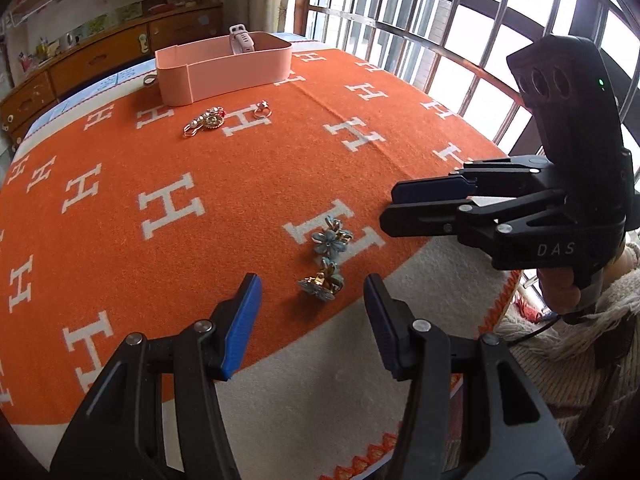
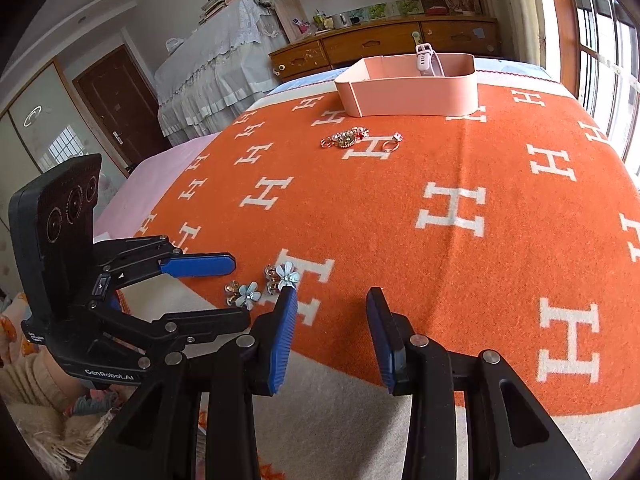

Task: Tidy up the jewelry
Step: 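Move both tools to the small earrings and grasp a silver earring with the left tool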

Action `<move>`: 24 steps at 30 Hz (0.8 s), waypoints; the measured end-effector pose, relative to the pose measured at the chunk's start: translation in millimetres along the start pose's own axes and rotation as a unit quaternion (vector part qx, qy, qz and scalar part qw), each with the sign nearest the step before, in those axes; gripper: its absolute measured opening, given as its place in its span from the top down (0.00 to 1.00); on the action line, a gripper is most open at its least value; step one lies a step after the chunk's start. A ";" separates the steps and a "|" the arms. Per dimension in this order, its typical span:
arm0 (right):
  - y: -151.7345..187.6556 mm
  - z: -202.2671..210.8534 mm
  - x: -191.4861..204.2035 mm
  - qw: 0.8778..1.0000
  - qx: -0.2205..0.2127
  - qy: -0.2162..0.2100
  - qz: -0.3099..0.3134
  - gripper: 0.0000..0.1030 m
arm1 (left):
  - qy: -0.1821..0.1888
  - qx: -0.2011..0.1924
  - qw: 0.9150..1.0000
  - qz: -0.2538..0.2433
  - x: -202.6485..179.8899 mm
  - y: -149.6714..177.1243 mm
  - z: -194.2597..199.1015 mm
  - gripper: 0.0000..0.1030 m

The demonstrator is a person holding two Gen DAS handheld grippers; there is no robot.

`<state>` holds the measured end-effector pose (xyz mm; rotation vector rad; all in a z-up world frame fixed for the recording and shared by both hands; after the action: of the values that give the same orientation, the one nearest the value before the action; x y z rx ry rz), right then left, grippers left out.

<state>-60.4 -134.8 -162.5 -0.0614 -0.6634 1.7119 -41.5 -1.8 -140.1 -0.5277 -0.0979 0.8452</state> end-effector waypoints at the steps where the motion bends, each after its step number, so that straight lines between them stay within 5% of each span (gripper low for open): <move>1: 0.5 -1.0 -0.1 1.000 0.001 0.000 0.001 0.65 | -0.007 0.001 1.000 -0.010 -2.7 -0.1 -1.2 0.51; 6: 0.5 -2.4 -0.5 1.000 0.000 0.001 0.003 0.65 | -0.036 -0.007 0.998 -0.041 -11.7 -2.2 -6.0 0.58; 10: 0.8 -2.5 -0.4 1.000 -0.001 0.001 0.004 0.65 | -0.043 -0.015 0.999 -0.021 -3.5 -5.4 -5.3 0.81; 24: -9.4 -21.9 33.0 0.996 0.016 0.030 0.088 0.65 | -0.042 -0.022 0.988 0.145 51.0 -8.1 0.7 0.81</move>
<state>-52.2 -95.0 -166.3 -0.1509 -0.6001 1.8814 -2.1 31.6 -141.9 -0.5560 -0.1199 1.1515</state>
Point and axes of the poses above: each gripper's, at about its wrist camera, not at the fingertips, and z roughly against the way its jaws point, x to its left, y to its underside, the point moved 3 cm from there along -z, roughly the way its jaws point, and after that the axes turned 8 degrees about x, right-handed, at the moved point
